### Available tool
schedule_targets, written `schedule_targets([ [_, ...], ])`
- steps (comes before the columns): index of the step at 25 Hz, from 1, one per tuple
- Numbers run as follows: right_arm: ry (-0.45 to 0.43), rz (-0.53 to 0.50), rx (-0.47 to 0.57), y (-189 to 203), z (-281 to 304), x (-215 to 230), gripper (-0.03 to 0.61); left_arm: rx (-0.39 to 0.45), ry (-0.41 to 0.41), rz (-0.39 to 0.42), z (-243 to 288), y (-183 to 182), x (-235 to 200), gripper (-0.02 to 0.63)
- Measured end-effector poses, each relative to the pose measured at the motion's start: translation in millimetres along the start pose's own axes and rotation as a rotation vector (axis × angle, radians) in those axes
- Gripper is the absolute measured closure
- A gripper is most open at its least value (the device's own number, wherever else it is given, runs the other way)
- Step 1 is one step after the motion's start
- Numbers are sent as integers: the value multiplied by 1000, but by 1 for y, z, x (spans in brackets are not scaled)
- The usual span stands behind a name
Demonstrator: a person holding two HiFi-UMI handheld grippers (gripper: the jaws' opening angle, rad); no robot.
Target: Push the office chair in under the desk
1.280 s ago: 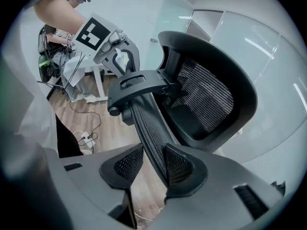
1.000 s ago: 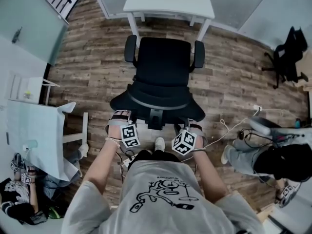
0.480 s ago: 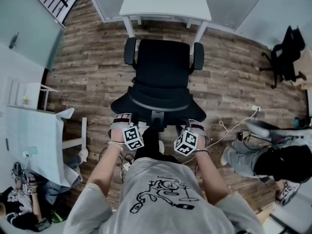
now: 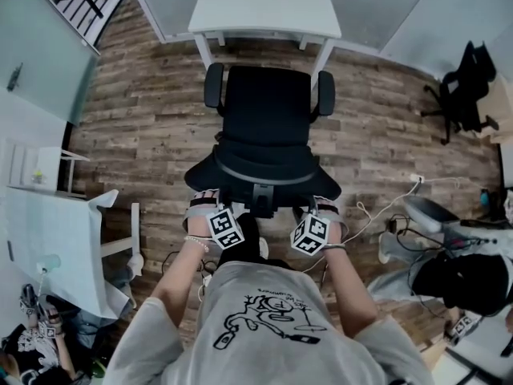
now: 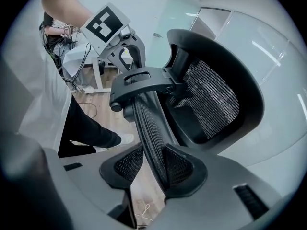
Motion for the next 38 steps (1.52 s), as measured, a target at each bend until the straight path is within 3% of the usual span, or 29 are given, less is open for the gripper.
schedule_targets([
  [17, 12, 20, -64, 21, 22, 55, 408, -11, 13, -73, 30, -39, -33, 480],
  [38, 30, 66, -124, 30, 54, 128, 410, 0, 22, -60, 66, -78, -93, 479],
])
Point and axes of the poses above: the fingertips, and each gripper's own axes: z forward along the fingers, x to its right, y out of its underside, the point moved 3 cm from there along -z, backward along the fingers, and after that the axes turned 14 degrees about -z, right-handed, at the moved point
